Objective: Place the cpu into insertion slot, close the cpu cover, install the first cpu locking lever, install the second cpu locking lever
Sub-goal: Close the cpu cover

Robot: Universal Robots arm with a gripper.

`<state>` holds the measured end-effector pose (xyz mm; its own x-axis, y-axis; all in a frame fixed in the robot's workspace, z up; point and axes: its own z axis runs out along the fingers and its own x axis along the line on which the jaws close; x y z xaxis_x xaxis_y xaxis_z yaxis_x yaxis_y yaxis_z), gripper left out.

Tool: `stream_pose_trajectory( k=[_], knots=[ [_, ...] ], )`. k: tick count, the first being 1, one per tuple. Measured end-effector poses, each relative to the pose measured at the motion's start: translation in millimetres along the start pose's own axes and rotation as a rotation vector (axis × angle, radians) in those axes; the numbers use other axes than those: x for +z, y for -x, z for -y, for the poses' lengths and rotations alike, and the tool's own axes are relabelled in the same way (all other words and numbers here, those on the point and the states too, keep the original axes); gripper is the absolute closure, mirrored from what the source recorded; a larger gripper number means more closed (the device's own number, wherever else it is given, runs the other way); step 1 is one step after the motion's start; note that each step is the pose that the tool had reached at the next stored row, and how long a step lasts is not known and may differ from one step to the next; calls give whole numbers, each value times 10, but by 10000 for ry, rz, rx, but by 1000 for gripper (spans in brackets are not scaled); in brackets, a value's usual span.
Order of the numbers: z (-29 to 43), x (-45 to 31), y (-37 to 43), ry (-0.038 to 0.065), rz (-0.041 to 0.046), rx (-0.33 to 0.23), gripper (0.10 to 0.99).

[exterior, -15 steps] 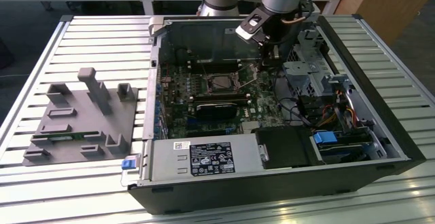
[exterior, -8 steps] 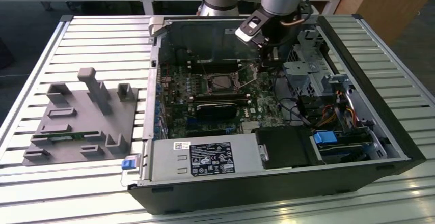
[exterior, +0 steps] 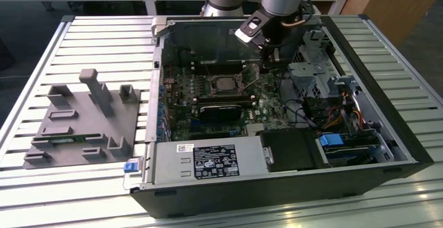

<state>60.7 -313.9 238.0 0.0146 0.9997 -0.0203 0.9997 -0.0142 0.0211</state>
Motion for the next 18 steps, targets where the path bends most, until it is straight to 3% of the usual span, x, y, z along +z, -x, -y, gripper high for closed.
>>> stream_pose_trajectory(
  k=[18],
  knots=[
    [89, -1, 1, 0, -1, 0, 980]
  ],
)
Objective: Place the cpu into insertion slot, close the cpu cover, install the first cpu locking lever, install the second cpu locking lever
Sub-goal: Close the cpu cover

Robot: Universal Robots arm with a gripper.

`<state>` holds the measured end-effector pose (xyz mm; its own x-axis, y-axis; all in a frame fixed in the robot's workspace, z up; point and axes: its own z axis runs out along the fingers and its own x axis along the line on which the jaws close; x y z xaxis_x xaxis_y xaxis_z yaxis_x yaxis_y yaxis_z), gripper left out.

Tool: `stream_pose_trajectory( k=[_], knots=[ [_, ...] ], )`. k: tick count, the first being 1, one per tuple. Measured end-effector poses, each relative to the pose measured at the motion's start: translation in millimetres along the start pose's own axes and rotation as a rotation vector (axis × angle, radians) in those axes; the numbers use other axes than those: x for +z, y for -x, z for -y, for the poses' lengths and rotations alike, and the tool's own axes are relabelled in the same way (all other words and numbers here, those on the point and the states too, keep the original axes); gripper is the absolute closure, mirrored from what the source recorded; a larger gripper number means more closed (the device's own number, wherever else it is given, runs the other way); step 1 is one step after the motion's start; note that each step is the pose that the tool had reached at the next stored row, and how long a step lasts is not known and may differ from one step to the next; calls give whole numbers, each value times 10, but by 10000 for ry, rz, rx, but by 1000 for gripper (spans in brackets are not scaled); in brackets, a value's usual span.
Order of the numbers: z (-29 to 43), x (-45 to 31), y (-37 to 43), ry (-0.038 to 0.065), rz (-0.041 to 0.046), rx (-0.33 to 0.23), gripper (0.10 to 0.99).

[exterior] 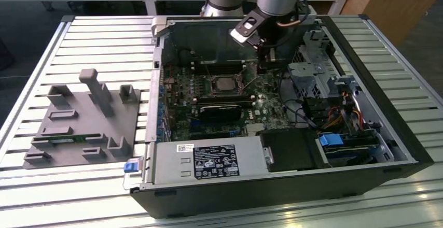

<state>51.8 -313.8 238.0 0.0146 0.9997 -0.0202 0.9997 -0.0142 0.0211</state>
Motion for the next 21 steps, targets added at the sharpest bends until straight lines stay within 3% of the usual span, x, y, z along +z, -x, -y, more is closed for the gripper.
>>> stream_pose_trajectory(
  k=[21],
  knots=[
    [53, -1, 1, 0, -1, 0, 980]
  ],
)
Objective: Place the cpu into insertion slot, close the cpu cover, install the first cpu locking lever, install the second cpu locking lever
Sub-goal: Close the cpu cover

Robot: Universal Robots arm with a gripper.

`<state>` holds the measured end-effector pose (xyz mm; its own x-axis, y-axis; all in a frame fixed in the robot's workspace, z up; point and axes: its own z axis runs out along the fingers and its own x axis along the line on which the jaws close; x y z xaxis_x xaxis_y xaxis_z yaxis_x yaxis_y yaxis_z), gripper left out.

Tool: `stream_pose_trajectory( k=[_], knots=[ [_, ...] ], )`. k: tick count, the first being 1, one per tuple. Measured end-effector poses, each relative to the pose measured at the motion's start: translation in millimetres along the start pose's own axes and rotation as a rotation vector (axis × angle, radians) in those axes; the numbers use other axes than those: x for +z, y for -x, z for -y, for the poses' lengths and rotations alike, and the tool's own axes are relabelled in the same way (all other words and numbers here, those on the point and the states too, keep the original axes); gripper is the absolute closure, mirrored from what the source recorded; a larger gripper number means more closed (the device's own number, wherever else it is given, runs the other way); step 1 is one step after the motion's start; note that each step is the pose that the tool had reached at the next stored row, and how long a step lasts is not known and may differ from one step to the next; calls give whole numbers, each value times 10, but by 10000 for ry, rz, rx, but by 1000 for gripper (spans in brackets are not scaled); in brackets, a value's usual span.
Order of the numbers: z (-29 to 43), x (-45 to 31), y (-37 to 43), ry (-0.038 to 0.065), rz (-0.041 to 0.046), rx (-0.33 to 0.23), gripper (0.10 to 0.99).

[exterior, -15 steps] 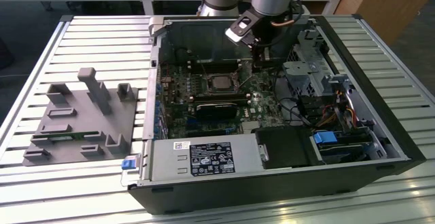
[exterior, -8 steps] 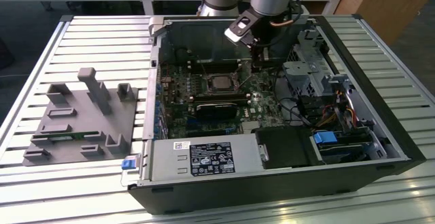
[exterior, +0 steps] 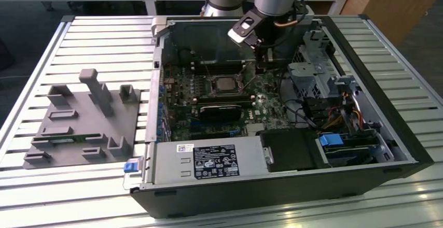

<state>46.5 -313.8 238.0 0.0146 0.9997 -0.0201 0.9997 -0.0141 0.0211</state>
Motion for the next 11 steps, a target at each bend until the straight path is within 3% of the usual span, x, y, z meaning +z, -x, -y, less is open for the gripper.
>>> stream_pose_trajectory(
  k=[11],
  knots=[
    [19, 0, 0, 1, -1, 1, 980]
  ],
)
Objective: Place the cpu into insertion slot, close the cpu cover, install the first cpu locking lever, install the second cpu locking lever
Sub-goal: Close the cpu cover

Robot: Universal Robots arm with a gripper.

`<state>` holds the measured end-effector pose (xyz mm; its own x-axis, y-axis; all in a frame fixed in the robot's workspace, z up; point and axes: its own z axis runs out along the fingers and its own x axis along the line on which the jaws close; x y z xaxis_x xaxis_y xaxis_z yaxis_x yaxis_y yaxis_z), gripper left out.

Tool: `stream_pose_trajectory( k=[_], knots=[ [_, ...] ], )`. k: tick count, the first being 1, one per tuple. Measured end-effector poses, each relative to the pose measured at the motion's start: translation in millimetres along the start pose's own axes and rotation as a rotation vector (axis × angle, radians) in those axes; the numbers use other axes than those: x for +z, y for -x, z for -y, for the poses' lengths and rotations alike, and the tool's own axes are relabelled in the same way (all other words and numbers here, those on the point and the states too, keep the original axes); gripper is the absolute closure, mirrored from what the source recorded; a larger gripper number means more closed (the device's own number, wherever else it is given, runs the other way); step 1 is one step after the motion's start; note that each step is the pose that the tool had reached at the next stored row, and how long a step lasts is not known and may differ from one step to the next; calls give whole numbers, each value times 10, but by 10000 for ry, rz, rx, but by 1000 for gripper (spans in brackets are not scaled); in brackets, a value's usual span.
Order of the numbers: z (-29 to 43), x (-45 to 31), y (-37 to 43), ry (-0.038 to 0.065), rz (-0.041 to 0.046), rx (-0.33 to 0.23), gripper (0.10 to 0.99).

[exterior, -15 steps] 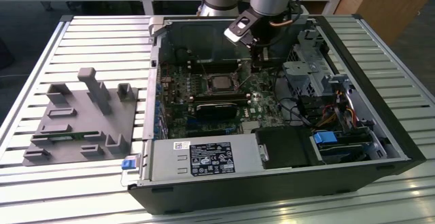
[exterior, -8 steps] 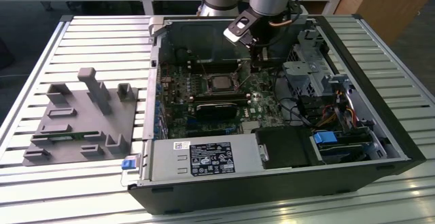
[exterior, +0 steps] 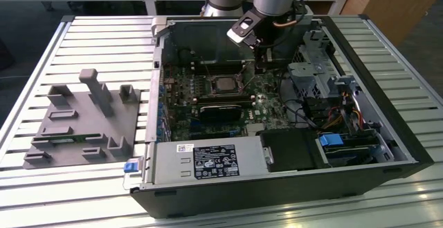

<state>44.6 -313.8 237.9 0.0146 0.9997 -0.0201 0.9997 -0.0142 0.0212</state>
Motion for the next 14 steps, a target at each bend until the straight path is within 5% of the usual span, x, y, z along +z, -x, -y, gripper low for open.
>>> stream_pose_trajectory(
  k=[14],
  knots=[
    [125, 11, -2, -1, 2, 0, 980]
  ],
)
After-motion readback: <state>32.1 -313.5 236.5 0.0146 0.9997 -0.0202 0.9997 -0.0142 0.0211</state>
